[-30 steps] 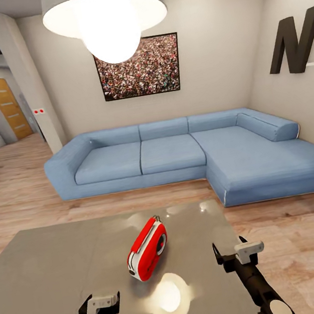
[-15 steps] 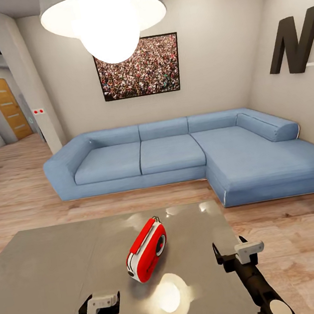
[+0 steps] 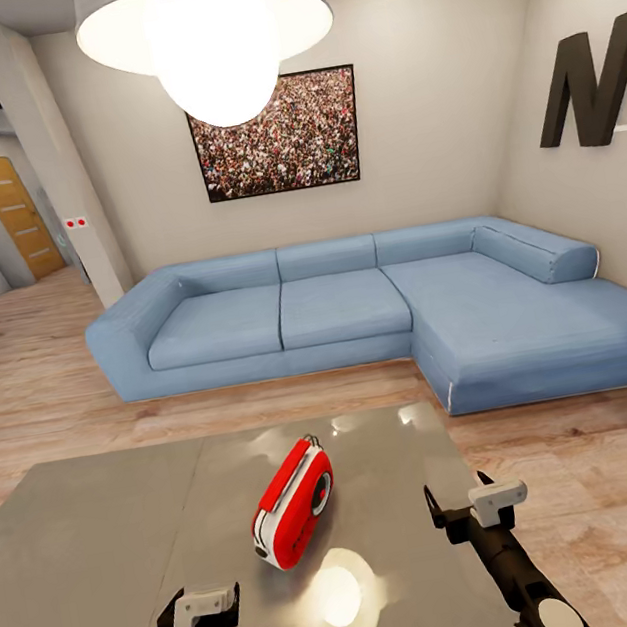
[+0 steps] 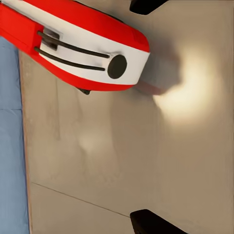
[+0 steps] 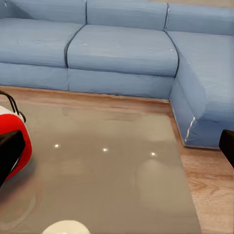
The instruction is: Turn on the radio receiver that's on the table in the living room.
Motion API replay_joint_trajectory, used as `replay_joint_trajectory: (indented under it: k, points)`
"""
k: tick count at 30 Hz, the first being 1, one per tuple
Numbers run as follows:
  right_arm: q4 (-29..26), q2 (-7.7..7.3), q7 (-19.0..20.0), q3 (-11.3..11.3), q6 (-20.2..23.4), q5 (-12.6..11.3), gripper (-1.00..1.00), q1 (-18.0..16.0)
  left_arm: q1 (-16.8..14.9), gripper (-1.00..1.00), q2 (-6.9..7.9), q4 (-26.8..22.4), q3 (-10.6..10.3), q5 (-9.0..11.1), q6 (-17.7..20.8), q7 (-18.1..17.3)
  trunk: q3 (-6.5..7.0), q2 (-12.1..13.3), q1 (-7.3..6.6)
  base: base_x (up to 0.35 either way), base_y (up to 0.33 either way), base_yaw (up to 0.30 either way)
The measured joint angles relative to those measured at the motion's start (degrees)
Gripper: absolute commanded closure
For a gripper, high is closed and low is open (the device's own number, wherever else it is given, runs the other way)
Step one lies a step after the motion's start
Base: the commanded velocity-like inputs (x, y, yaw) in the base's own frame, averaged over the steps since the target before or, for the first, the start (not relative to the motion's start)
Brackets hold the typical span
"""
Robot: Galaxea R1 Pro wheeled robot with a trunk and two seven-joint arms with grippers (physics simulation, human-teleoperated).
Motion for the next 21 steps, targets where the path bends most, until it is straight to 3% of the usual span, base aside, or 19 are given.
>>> replay_joint_trajectory:
  k: [21]
  points:
    - [0.08,0.02,-0.02,0.07,-0.01,0.0,-1.0,0.0,-0.01,-1.0,0.0,0.0,0.0,0.0,0.0,0.0,0.0,0.0,0.0,0.135,-0.004,0.0]
